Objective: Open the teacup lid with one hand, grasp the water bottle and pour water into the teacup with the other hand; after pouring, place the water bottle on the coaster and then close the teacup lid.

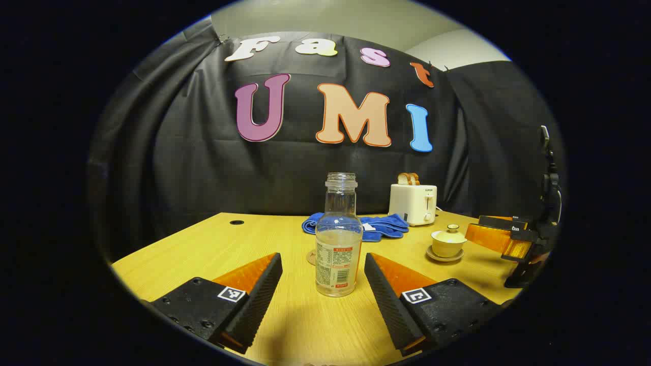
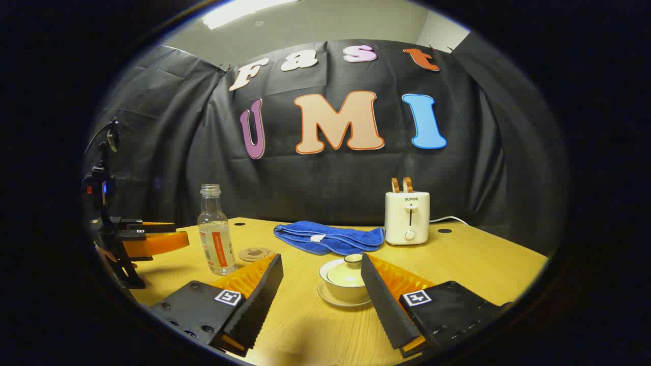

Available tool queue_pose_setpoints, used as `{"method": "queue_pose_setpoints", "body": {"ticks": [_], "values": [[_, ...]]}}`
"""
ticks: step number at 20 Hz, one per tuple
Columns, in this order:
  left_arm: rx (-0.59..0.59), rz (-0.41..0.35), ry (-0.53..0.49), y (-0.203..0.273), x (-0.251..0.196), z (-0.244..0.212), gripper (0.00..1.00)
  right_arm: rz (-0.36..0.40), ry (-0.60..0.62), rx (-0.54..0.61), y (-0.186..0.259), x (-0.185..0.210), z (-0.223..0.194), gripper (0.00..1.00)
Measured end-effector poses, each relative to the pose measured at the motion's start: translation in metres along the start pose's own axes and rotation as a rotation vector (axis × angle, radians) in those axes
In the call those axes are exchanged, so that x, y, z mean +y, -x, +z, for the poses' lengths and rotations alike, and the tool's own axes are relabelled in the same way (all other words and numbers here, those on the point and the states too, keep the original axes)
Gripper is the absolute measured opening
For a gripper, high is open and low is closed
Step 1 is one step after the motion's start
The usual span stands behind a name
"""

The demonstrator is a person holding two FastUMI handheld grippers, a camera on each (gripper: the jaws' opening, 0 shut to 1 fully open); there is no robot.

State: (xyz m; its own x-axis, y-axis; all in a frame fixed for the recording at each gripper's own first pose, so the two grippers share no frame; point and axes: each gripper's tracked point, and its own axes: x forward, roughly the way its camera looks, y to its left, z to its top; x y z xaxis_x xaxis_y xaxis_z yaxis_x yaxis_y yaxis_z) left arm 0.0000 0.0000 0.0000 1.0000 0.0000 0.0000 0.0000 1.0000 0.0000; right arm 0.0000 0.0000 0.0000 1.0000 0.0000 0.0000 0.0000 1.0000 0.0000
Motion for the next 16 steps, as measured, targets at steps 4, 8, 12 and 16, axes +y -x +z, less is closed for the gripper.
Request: {"method": "queue_pose_setpoints", "body": {"ticks": [4,8,12,16], "values": [[-0.019,0.000,-0.018,-0.002,0.002,0.002,0.95,-0.048,0.003,-0.003,-0.003,-0.011,0.001,0.98],[-0.018,0.016,-0.017,-0.005,0.005,0.002,0.95,-0.057,0.002,-0.003,-0.006,-0.013,0.001,0.94],[-0.018,-0.010,-0.018,-0.007,0.000,0.002,0.96,-0.114,0.003,-0.005,-0.010,-0.027,0.000,0.94],[-0.017,-0.011,-0.020,-0.008,0.000,0.002,0.95,-0.112,0.005,-0.007,-0.011,-0.025,0.001,1.00]]}}
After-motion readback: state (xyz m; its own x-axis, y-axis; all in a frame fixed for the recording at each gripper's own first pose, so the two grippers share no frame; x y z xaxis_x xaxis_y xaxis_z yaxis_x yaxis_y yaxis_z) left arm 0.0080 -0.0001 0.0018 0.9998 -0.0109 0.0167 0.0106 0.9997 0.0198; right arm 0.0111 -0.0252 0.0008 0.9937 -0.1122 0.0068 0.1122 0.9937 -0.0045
